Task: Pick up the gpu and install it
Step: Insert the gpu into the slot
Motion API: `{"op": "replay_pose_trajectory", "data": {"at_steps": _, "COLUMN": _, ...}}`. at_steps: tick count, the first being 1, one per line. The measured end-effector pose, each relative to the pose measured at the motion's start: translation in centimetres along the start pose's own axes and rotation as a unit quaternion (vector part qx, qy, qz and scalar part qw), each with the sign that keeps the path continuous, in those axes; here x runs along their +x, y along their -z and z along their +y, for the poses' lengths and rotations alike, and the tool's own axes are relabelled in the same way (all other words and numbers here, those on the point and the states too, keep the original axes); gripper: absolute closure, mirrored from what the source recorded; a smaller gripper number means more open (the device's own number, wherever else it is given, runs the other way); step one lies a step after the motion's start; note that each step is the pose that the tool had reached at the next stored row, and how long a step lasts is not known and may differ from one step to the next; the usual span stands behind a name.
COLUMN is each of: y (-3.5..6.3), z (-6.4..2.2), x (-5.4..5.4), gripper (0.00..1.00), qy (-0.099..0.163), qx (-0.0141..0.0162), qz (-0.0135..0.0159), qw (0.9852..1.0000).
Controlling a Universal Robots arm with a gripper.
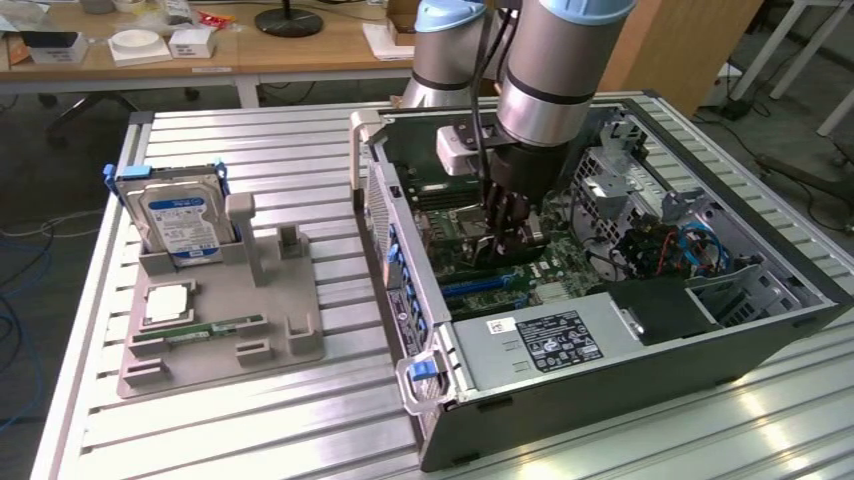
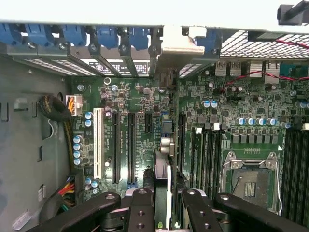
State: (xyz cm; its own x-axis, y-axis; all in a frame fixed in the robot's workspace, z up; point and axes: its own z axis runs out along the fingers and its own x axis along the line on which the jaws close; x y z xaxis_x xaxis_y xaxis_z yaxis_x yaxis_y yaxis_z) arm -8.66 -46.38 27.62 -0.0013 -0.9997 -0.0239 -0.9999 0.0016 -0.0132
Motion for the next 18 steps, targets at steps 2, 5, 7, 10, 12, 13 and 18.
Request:
{"op": "replay_pose_trajectory", "data": {"at_steps": 2, "y": -0.13, "z": -0.02, "x": 0.0, "gripper": 0.73, "qy": 0.000, "qx": -0.0002, "qz": -0.0002, "qw": 1.0000}}
{"op": "replay_pose_trajectory", "data": {"at_steps": 5, "y": -0.36, "z": -0.15, "x": 0.0, "gripper": 0.73, "qy": 0.000, "qx": -0.0003, "qz": -0.0002, "qw": 1.0000}}
{"op": "replay_pose_trajectory", "data": {"at_steps": 7, "y": -0.42, "z": -0.15, "x": 0.0, "gripper": 0.73, "qy": 0.000, "qx": -0.0003, "qz": 0.0001, "qw": 1.0000}}
{"op": "replay_pose_trajectory", "data": {"at_steps": 10, "y": -0.63, "z": -0.11, "x": 0.0, "gripper": 0.73, "qy": 0.000, "qx": 0.0005, "qz": -0.0001, "qw": 1.0000}}
{"op": "replay_pose_trajectory", "data": {"at_steps": 12, "y": -0.78, "z": -0.09, "x": 0.0, "gripper": 0.73, "qy": 0.000, "qx": 0.0005, "qz": 0.0000, "qw": 1.0000}}
{"op": "replay_pose_trajectory", "data": {"at_steps": 13, "y": -0.84, "z": -0.04, "x": 0.0, "gripper": 0.73, "qy": 0.000, "qx": 0.0005, "qz": 0.0001, "qw": 1.0000}}
{"op": "replay_pose_trajectory", "data": {"at_steps": 18, "y": -1.14, "z": 0.15, "x": 0.0, "gripper": 0.73, "qy": 0.000, "qx": 0.0005, "qz": 0.0000, "qw": 1.0000}}
